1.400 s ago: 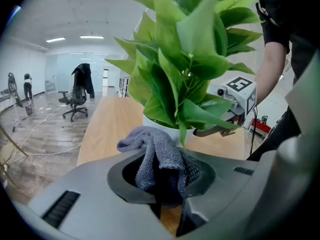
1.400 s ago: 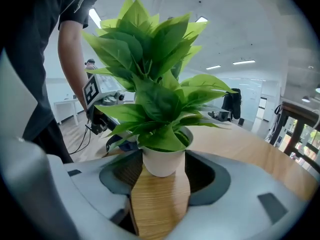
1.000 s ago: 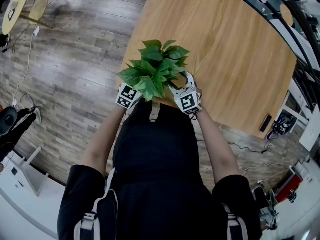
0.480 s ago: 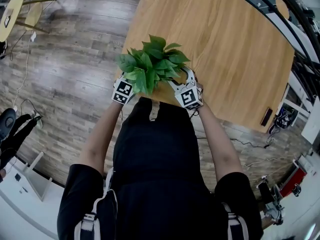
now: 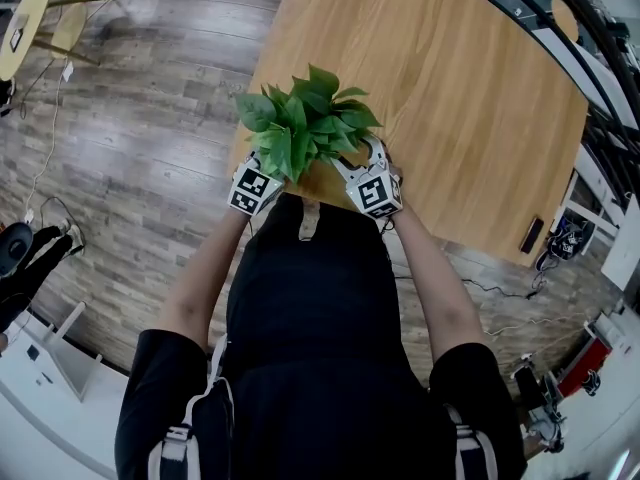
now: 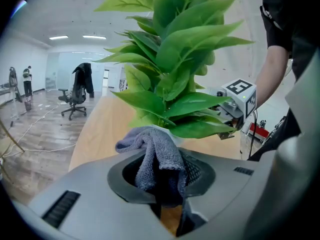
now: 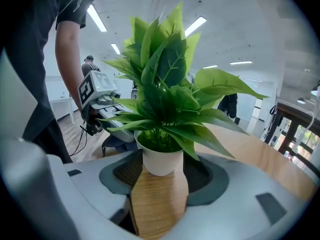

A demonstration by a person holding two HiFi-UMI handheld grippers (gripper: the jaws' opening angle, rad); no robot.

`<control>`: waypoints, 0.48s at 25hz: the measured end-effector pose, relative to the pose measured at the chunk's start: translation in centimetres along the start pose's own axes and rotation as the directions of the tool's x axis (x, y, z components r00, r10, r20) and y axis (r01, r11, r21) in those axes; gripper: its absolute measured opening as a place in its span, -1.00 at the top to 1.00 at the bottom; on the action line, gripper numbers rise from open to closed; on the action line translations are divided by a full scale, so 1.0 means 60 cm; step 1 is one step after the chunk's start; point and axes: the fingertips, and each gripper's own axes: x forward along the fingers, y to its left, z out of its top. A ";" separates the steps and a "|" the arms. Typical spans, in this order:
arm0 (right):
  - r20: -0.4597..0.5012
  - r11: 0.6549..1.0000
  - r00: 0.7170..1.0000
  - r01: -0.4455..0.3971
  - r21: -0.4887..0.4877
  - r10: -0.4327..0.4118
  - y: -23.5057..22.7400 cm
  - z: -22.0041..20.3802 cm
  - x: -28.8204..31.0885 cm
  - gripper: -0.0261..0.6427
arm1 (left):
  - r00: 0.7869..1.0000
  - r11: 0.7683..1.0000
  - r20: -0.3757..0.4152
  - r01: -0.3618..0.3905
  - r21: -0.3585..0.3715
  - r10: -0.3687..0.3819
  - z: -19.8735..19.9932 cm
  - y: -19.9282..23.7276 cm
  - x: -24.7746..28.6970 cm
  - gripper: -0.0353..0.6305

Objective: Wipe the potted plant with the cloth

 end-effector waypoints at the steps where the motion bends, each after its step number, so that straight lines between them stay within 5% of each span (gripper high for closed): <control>1: -0.002 1.000 1.000 0.000 -0.001 0.000 0.000 -0.001 0.001 0.17 | 1.000 1.000 -0.003 0.014 0.002 -0.014 -0.004 -0.009 -0.001 0.52; 5: -0.008 1.000 1.000 0.005 -0.011 -0.005 -0.001 -0.002 0.002 0.17 | 0.999 0.998 -0.010 0.053 0.018 -0.053 -0.014 -0.034 -0.005 0.52; 12: -0.015 1.000 1.000 -0.004 -0.019 0.004 0.036 -0.005 -0.011 0.17 | 1.000 1.000 0.008 0.011 -0.003 -0.011 -0.009 -0.009 -0.008 0.52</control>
